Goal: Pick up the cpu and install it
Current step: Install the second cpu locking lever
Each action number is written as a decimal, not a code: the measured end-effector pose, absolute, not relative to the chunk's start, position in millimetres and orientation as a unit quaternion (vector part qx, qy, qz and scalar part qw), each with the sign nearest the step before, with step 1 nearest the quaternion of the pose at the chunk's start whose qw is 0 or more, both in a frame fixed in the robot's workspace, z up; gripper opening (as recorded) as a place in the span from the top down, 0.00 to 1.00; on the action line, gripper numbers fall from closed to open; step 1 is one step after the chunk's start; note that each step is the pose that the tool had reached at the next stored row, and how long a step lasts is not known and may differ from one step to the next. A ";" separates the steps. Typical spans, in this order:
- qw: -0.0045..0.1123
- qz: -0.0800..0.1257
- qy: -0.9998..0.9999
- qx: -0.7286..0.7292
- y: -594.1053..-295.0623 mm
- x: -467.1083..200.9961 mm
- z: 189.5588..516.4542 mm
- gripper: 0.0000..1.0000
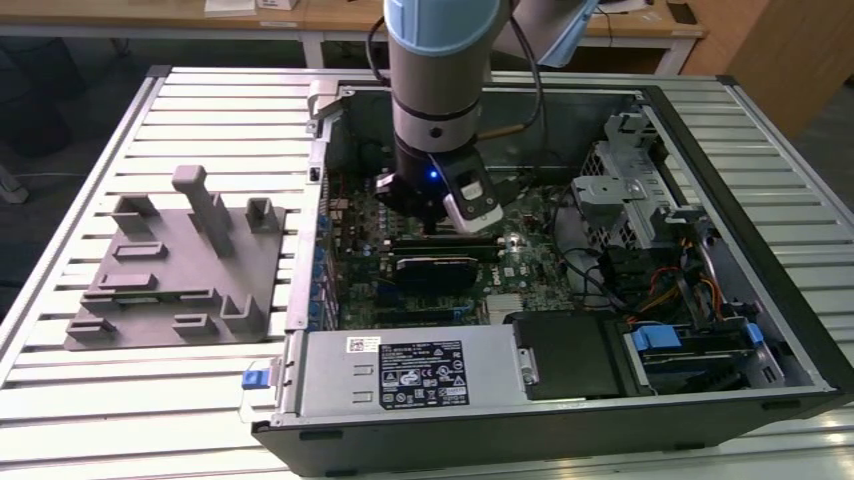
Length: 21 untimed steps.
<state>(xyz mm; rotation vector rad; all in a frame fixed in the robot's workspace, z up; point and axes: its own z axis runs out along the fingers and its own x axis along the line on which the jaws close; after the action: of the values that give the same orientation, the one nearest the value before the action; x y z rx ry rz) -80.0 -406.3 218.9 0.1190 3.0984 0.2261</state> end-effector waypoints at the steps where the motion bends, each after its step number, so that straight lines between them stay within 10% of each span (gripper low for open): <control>1: 0.016 0.075 0.996 0.038 -407.4 -81.0 218.3 0.89; 21: 0.015 0.119 0.992 0.039 -418.5 -85.3 201.8 0.89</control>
<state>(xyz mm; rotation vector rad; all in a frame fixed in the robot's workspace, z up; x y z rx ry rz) -85.3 -418.5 201.8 0.1216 3.0875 0.3712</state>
